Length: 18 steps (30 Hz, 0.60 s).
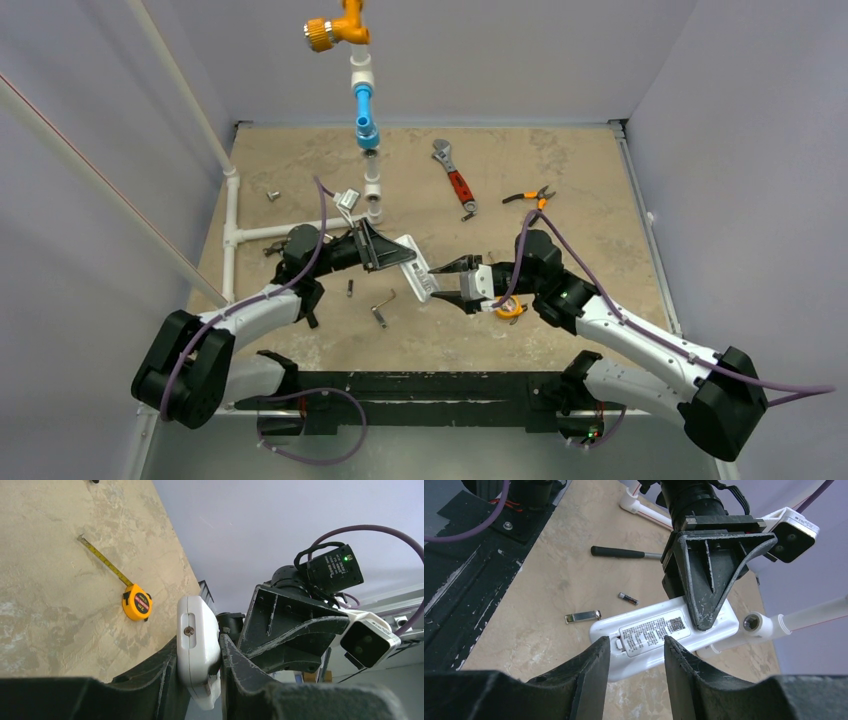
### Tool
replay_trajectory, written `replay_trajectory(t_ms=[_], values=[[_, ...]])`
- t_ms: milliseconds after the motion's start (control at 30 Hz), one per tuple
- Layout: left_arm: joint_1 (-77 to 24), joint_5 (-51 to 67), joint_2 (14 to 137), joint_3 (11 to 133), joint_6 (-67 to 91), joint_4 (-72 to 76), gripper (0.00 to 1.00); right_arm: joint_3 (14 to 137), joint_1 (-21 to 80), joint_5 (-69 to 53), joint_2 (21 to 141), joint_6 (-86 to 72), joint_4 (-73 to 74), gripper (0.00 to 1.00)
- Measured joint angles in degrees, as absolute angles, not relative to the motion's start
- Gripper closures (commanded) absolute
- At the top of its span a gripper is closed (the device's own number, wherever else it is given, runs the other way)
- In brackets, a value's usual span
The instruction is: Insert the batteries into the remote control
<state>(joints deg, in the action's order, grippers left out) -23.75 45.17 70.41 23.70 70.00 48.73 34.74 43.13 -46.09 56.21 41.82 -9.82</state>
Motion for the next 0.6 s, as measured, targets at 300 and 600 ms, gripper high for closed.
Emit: replay_trajectory(t_ms=[300,600], values=[[-23.75,43.22,69.43,23.68,69.60,47.11,1.00,34.81,43.27,-46.11,56.21,42.50,-8.56,0.57],[-23.75,43.18,69.41,23.68,69.60,47.09,1.00,34.83,43.53,-46.00,56.80,42.52,-8.88,0.58]])
